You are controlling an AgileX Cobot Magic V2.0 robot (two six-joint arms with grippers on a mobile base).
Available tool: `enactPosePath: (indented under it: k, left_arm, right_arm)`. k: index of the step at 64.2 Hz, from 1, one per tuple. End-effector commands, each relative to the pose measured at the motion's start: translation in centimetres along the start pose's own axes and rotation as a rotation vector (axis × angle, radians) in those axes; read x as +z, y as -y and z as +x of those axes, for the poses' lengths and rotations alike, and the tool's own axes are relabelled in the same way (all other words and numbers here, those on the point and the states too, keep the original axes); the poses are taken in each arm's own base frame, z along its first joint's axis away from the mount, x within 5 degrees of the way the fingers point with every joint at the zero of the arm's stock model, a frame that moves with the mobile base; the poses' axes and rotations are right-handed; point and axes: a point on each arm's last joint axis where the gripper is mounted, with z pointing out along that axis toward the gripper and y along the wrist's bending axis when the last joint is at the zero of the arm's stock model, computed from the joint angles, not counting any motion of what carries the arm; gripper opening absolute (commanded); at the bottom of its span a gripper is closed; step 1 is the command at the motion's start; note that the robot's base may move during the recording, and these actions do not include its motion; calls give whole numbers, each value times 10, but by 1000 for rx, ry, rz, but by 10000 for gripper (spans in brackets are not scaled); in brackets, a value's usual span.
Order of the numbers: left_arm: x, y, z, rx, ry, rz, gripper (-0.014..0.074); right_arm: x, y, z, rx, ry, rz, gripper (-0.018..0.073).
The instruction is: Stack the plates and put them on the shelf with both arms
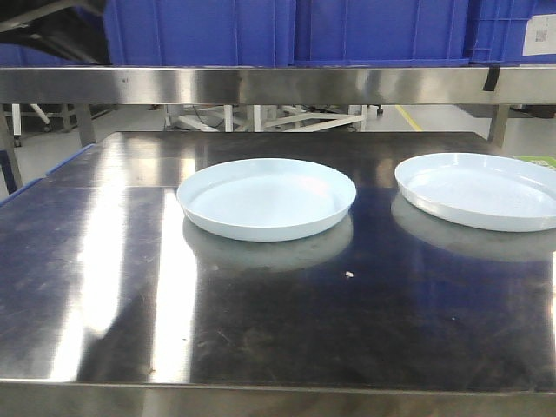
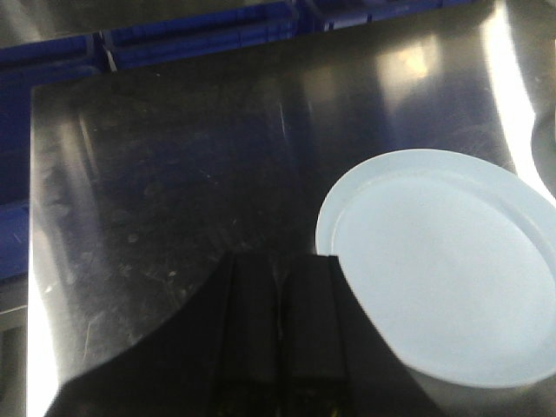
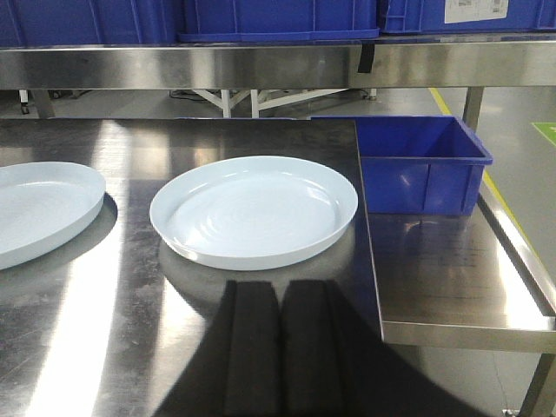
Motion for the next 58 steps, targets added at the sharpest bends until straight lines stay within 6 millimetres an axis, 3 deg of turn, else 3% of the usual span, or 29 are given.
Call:
enactPosePath:
  k: [1, 19, 48, 58]
  left_arm:
    - [-24, -5, -1, -9, 180, -24, 87]
    - [-61, -20, 45, -35, 233, -106, 87]
    - [-130, -22, 66, 21, 433, -191, 87]
    - [-142, -25, 78, 27, 467, -249, 87]
  right_arm:
    - [-2, 1, -9, -11, 109, 11, 55]
    - [-2, 1, -9, -11, 109, 11, 55]
    - [-2, 1, -9, -11, 109, 11, 55]
    - [-2, 1, -9, -11, 109, 11, 55]
